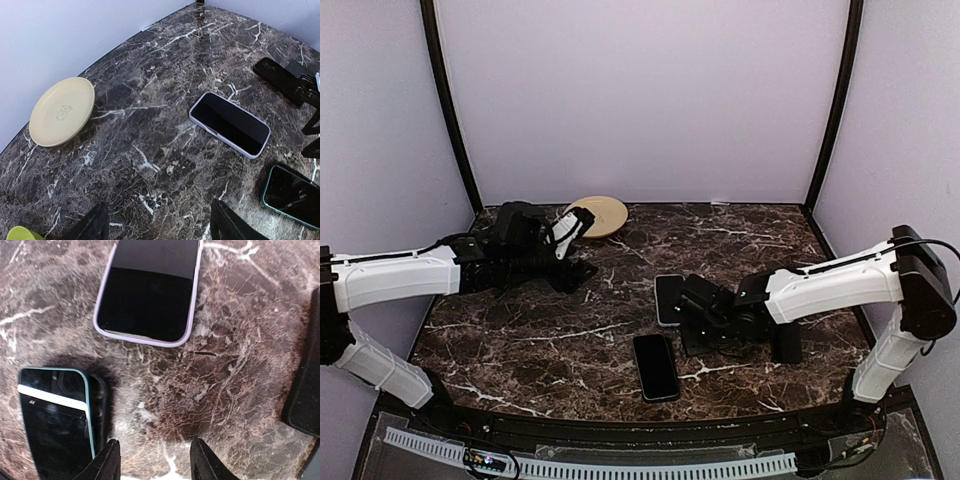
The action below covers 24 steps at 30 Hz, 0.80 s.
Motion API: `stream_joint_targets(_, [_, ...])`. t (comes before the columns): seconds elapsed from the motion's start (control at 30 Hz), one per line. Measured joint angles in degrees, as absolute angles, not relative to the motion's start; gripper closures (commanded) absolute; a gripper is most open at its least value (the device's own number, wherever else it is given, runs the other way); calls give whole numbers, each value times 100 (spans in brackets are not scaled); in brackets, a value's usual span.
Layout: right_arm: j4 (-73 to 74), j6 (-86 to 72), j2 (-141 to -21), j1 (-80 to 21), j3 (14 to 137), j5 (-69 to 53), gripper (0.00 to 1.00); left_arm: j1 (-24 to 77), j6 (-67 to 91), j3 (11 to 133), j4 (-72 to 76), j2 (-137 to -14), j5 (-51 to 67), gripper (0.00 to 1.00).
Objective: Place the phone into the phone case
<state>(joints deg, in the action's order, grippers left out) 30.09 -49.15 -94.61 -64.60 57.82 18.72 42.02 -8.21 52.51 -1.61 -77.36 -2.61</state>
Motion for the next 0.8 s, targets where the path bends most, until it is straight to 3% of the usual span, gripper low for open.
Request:
stream_joint_targets(0.3, [2355, -4318, -9461, -6324, 5384, 1308, 60, 4729, -1085, 5227, -862, -8200, -600, 41])
stream_joint_targets(0.53, [1684, -3828, -9325, -6180, 4759, 972, 67, 5288, -965, 6051, -1702, -9286, -1313, 52])
stream_joint_targets(0.7, [1400, -3575, -9277, -5920, 4678, 757, 79, 5631, -947, 6530, -1968, -9942, -1446, 66])
stream_joint_targets(0.8, [1313, -3498, -9277, -5874, 4674, 733, 79, 5824, -993, 6853, -2209, -10414, -1435, 69])
